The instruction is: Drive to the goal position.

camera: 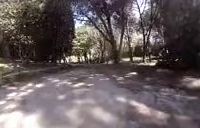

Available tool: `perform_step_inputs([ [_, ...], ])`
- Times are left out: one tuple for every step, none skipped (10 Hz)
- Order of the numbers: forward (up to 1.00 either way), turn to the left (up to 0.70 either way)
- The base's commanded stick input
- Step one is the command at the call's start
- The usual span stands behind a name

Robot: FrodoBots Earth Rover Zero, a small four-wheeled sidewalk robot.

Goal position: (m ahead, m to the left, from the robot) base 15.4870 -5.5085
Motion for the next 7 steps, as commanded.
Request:
perform_step_inputs([
  [0.85, 0.00],
  [0.85, 0.00],
  [0.85, 0.00],
  [0.85, 0.00],
  [0.85, 0.00],
  [0.85, 0.00],
  [0.85, 0.00],
])
